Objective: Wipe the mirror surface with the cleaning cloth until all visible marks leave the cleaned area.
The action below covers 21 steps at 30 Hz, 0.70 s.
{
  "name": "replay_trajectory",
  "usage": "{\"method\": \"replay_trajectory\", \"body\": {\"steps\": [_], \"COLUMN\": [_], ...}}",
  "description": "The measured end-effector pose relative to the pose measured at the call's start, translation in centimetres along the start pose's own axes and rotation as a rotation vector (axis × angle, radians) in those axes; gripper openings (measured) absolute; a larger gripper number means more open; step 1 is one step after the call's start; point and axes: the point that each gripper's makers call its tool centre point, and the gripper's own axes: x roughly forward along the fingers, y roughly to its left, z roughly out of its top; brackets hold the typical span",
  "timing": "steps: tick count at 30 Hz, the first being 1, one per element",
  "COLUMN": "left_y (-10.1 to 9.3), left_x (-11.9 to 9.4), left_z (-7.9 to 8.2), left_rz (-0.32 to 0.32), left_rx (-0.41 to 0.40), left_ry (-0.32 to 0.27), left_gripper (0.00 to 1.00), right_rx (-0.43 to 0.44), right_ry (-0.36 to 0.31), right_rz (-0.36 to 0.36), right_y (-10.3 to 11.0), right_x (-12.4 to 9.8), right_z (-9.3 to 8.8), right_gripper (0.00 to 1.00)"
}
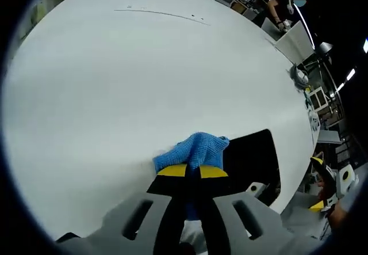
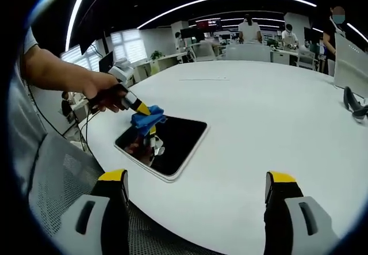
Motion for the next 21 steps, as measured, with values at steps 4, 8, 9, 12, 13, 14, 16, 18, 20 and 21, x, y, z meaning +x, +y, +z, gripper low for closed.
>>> {"method": "replay_trajectory", "body": {"steps": [4,8,9,12,13,14,16,18,20,21], "left_y": [0.1,0.2,0.2,0.7,0.4,0.4,0.3,0.5,0.6,0.5], "left_x": [0.3,0.5,0.5,0.7,0.7,0.7,0.6,0.6,0.6,0.5], "left_z": [0.7,1.2,1.3,1.8,1.7,1.7,1.7,1.7,1.7,1.7], "left_rz": [0.0,0.007,0.007,0.045,0.031,0.035,0.037,0.032,0.028,0.023], "left_rx": [-0.001,0.017,0.011,0.025,0.022,0.002,0.018,0.017,-0.014,-0.039], "left_ry": [0.004,-0.003,0.001,-0.028,-0.027,-0.029,-0.03,-0.028,-0.025,-0.023], "left_gripper": [0.04,0.04,0.04,0.04,0.04,0.04,0.03,0.03,0.03,0.03], "right_rx": [0.0,0.002,0.005,0.006,0.007,0.005,0.008,0.01,0.007,0.006], "right_ry": [0.004,0.009,0.009,0.01,0.012,0.011,0.013,0.012,0.019,0.021], "right_rz": [-0.001,-0.008,-0.011,-0.014,-0.015,-0.016,-0.018,-0.018,-0.016,-0.015], "right_y": [0.0,-0.2,-0.3,-0.2,-0.3,-0.3,-0.3,-0.4,-0.4,-0.4], "right_x": [0.0,0.0,0.0,-0.1,-0.1,-0.1,-0.1,-0.1,0.0,0.0], "right_z": [0.0,-0.2,-0.2,-0.1,-0.2,-0.1,-0.2,-0.2,-0.3,-0.3], "right_gripper": [0.98,0.98,0.98,0.98,0.98,0.98,0.98,0.98,0.98,0.98]}}
